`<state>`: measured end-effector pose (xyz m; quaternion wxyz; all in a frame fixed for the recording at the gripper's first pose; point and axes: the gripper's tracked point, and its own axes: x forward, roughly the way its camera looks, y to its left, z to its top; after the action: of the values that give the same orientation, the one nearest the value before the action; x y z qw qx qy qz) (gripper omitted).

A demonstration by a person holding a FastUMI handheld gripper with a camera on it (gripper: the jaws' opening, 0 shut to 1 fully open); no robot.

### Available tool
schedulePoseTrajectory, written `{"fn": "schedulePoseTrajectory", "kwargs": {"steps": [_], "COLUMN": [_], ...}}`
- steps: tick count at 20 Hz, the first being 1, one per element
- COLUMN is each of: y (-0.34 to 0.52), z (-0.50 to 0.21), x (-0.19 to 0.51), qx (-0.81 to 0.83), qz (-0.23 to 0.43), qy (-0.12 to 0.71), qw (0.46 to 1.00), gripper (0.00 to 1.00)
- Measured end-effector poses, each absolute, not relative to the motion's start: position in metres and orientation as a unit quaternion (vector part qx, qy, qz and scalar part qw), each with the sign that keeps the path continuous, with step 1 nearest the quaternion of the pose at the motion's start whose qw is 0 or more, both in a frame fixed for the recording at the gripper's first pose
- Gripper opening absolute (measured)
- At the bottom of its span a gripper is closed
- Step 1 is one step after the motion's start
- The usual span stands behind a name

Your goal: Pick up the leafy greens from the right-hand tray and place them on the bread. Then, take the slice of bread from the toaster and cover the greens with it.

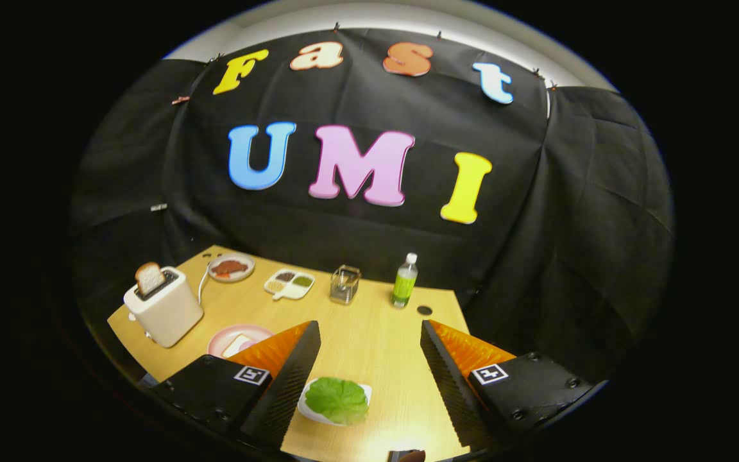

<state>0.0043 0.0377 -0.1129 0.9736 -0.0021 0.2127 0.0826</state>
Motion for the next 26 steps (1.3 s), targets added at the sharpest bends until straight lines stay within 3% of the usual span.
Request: {"fn": "schedulePoseTrajectory", "kwargs": {"steps": [6, 11, 15, 18, 23, 26], "y": [0.068, 0.074, 0.082, 0.098, 0.102, 0.103], "z": [-0.236, -0.326, -0.382, -0.398, -0.423, -0.43], "x": [-0.01, -0.012, -0.005, -0.002, 0.002, -0.001], "qx": [-0.011, -0.034, -0.042, -0.025, -0.045, -0.052], "qz": [0.164, 0.184, 0.196, 0.209, 0.213, 0.217], "qy": [0.373, 0.455, 0.494, 0.511, 0.533, 0.543], "qw": [0.913, 0.871, 0.846, 0.833, 0.817, 0.81], "gripper": [0.96, 0.91, 0.86, 0.76, 0.74, 0.63]}}
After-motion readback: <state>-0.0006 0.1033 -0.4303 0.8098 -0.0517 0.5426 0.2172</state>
